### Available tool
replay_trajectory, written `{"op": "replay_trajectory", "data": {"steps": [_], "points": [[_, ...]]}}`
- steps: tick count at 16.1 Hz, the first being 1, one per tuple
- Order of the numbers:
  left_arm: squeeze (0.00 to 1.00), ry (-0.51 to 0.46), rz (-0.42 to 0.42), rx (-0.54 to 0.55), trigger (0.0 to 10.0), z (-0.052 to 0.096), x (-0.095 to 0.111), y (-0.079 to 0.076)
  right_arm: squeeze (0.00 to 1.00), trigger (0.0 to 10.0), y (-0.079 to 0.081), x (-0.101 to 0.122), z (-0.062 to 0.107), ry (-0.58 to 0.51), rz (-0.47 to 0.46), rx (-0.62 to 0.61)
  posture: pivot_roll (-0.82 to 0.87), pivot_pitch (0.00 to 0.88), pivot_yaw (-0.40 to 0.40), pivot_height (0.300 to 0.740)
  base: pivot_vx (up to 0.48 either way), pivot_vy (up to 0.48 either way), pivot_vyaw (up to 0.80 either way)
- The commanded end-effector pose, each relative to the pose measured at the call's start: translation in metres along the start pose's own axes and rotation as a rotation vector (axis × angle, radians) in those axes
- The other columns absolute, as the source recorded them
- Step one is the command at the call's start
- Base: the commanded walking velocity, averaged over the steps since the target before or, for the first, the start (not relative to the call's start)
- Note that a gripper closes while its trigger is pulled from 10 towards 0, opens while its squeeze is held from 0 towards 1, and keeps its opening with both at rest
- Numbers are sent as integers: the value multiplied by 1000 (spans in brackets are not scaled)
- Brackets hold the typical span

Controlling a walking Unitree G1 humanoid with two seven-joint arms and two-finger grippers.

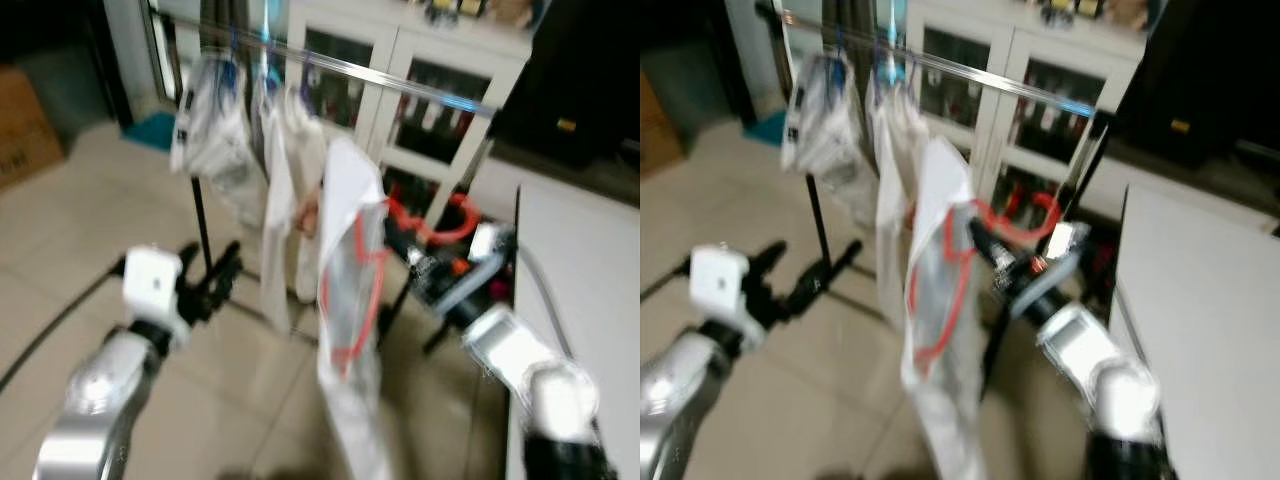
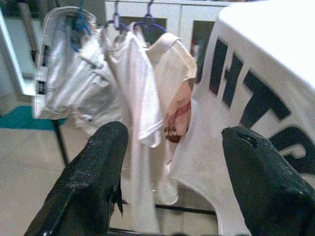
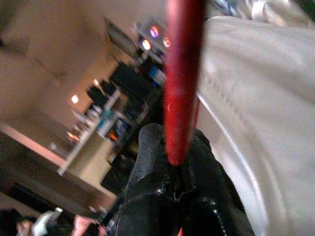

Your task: Hang hanger

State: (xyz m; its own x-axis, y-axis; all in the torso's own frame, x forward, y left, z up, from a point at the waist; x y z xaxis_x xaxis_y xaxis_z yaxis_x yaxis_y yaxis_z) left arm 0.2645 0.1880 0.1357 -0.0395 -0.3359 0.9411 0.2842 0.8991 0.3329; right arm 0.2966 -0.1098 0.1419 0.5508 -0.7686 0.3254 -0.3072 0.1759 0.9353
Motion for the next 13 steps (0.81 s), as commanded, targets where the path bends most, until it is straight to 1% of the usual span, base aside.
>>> {"op": "replay_trajectory", "data": {"steps": [1,2,3,5,6,7,8,10,11,13], "points": [[0,-23,-22,-15,10000,-1,6,-4,0,10000,-1,13,0,-24,141,-49,46,0,-125,740,0,0,0],[0,-23,-24,-14,10000,-1,6,-3,0,10000,-1,14,-1,-20,174,-58,45,0,-124,740,0,0,0],[0,-20,-39,-8,10000,-1,6,2,0,10000,2,15,-6,7,299,-76,44,0,-120,740,0,0,0],[0,-15,-31,-3,10000,-3,6,8,0,10000,6,18,-10,65,501,-108,42,0,-110,740,0,0,0],[0,-13,-26,-5,10000,-3,5,8,0,10000,6,19,-11,76,538,-119,40,0,-107,740,0,0,0],[0,-20,-32,-15,10000,-4,6,6,0,10000,3,18,-13,111,647,-147,36,0,-99,740,0,0,0],[0,-14,-22,-26,10000,-8,5,1,0,10000,-2,14,-14,136,712,-182,32,0,-92,740,0,0,0],[0,-19,-14,-55,10000,-10,4,-7,0,10000,-5,5,-13,166,744,-189,29,0,-87,740,0,0,0],[0,-8,3,-60,10000,-10,0,-10,0,10000,-8,-3,-11,191,758,-192,22,0,-78,740,0,0,0],[0,-6,11,-60,10000,-10,-1,-12,0,10000,-10,-3,-10,193,763,-191,21,0,-79,740,0,0,0]]}}
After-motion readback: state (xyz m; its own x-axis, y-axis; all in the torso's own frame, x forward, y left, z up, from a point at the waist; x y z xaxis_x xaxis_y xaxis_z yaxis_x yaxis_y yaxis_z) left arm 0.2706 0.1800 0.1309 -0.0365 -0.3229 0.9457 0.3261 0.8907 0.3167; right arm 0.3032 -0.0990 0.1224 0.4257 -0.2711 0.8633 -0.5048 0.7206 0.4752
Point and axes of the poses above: a point about 5 cm out from each wrist's last joint towards the gripper, its own z axis pointing back from the gripper into the wrist, its own x axis along the axis of the wrist's last joint, y = z × x, the point moved 3 cm from there along -z, pointing out of the wrist towards the gripper, and after that the axes turned 13 degrees about -z, right-handed, at the moved point
